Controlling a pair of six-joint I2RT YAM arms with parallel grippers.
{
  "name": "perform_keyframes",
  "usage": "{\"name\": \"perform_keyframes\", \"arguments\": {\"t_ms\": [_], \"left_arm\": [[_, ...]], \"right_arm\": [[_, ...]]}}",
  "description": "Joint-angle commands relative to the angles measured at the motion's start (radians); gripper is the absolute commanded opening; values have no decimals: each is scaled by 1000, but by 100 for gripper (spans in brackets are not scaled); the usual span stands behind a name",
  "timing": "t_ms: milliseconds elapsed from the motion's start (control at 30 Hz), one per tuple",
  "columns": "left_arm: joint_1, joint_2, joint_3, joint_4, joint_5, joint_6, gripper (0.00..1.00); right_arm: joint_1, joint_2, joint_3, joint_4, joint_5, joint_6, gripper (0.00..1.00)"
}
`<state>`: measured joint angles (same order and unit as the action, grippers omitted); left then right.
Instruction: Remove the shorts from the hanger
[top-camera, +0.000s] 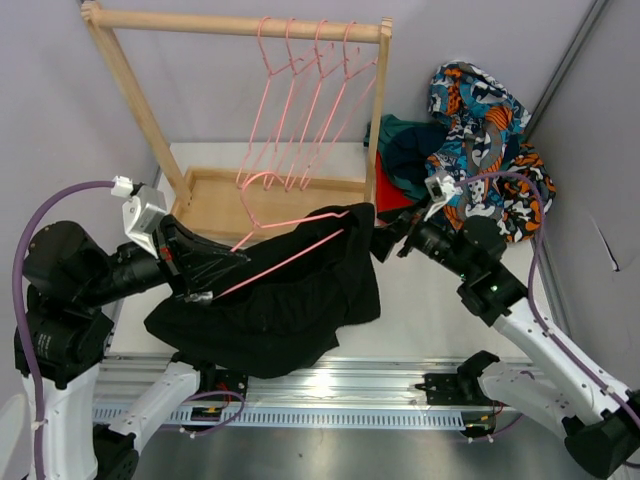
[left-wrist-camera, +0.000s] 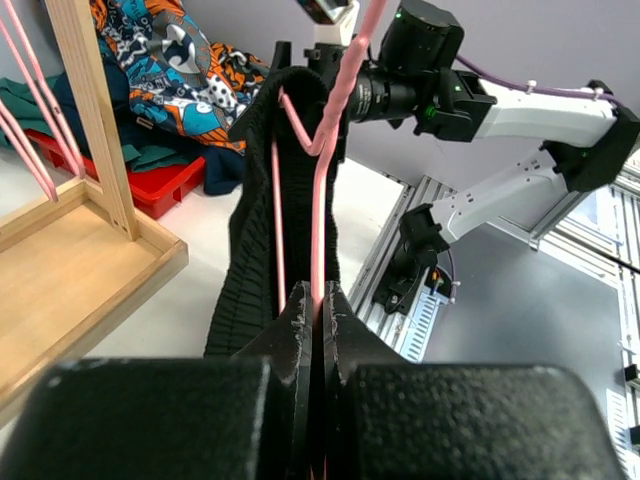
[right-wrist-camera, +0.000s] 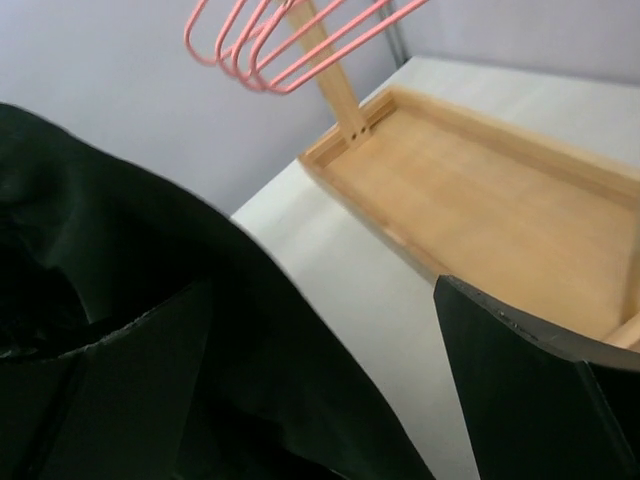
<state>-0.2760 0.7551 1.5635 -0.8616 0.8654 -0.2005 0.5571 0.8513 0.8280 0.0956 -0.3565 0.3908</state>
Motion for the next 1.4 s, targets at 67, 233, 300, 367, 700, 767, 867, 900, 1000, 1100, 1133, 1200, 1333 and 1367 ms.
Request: {"name": "perform_keyframes", "arguments": {"t_ms": [67, 233, 300, 367, 700, 767, 867, 900, 1000, 1100, 1133, 1200, 1333, 1367], "left_arm": [[-6, 1, -2, 53, -6, -2, 0], [-5, -5, -3, 47, -22, 4, 0], [-6, -8, -11, 46, -26, 4, 0], [-6, -11, -17, 50, -28, 4, 0], [-11, -16, -8, 15, -88, 21, 0], [-17, -20, -10, 10, -98, 26, 0], [-19, -22, -8, 6, -108, 27, 0], [-19, -20, -10, 7, -108, 27, 0], [-19, -20, -10, 9, -112, 27, 0], [-19, -13, -2, 4, -114, 27, 0], [-19, -14, -2, 4, -111, 27, 0], [-22, -16, 7, -1, -112, 29, 0], [-29, -19, 14, -10, -126, 33, 0], [-29, -16, 10, -8, -126, 35, 0]], "right_arm": [[107, 67, 52, 108, 106, -30, 100], [133, 100, 37, 145, 88, -29, 59], [135, 97, 25, 162, 74, -30, 30], [133, 94, 14, 176, 73, -27, 0], [93, -3, -24, 116, 263, -58, 0], [-7, -38, -38, 89, 257, -43, 0], [-126, -109, -58, 61, 200, -6, 0], [-193, -132, -58, 52, 124, -1, 0], [-241, -182, -76, 16, 120, 2, 0], [-264, -215, -95, -25, 195, -12, 0], [-281, -215, -98, -42, 197, -12, 0], [-350, -207, -104, -54, 167, 8, 0], [-437, -179, -121, -53, 78, 59, 0], [-439, -179, -127, -39, 65, 68, 0]]}}
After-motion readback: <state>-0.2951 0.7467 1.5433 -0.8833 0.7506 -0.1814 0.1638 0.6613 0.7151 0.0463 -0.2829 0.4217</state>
